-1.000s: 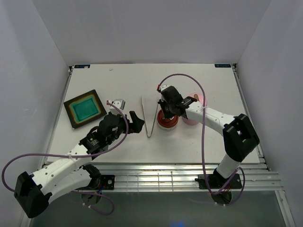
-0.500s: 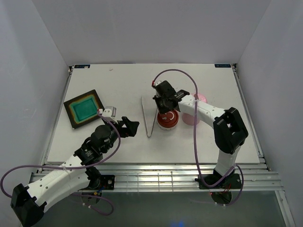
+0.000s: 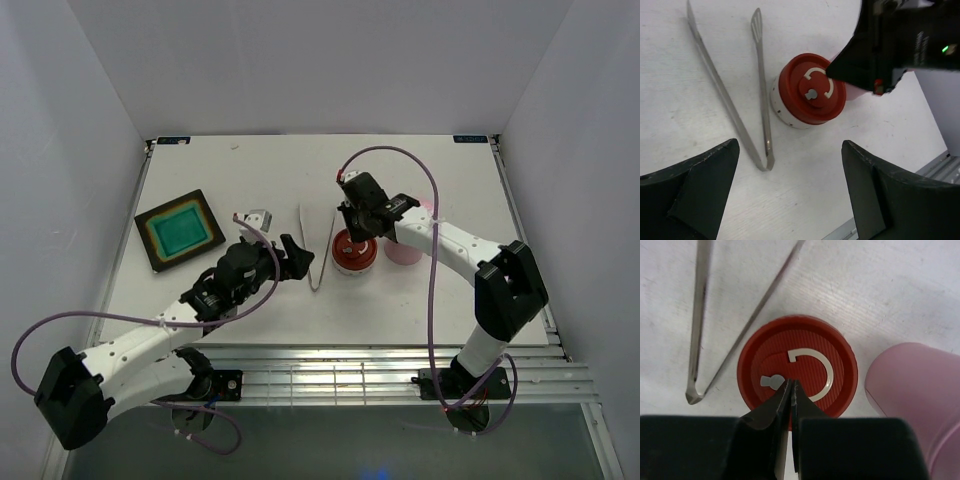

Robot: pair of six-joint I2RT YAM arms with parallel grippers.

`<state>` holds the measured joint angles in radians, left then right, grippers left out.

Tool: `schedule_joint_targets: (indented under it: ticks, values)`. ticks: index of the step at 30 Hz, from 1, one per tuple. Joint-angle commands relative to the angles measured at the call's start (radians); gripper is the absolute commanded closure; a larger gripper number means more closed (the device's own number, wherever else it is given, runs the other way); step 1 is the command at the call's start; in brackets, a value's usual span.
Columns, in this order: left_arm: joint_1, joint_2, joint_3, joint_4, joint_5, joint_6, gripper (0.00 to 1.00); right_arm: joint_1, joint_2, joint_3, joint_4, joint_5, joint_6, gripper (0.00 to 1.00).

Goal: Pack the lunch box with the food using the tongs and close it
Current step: Close the box lid on the packing box.

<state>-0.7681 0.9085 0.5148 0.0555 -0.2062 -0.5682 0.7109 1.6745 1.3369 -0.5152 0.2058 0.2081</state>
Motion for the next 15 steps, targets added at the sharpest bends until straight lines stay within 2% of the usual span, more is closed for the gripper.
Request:
schedule_joint_targets:
  ticks: [1, 4, 5, 6, 9, 13, 15]
  values:
    - [-0.004, 0.135, 0.125, 0.05, 0.122, -0.062, 0.08, -0.008, 0.023, -0.056, 0.053, -0.008, 0.022, 0.92]
    - [0.004, 0.278, 0.209, 0.061, 0.217, -0.079, 0.18, -0.013, 0.062, -0.071, 0.057, -0.031, 0.031, 0.92]
    - [0.009, 0.311, 0.232, 0.06, 0.259, -0.082, 0.24, -0.013, 0.06, -0.08, 0.061, -0.037, 0.031, 0.92]
    - [0.012, 0.341, 0.255, 0.052, 0.31, -0.082, 0.42, -0.013, 0.047, -0.088, 0.078, -0.037, 0.03, 0.92]
    - [0.024, 0.424, 0.329, 0.029, 0.343, -0.072, 0.7, -0.022, 0.004, -0.096, 0.08, -0.031, 0.024, 0.92]
    - [0.059, 0.458, 0.338, 0.05, 0.35, -0.073, 0.82, -0.031, -0.068, -0.078, 0.066, -0.028, 0.014, 0.92]
    - [0.072, 0.489, 0.335, 0.096, 0.379, -0.065, 0.83, -0.036, -0.111, -0.07, 0.054, -0.016, 0.016, 0.92]
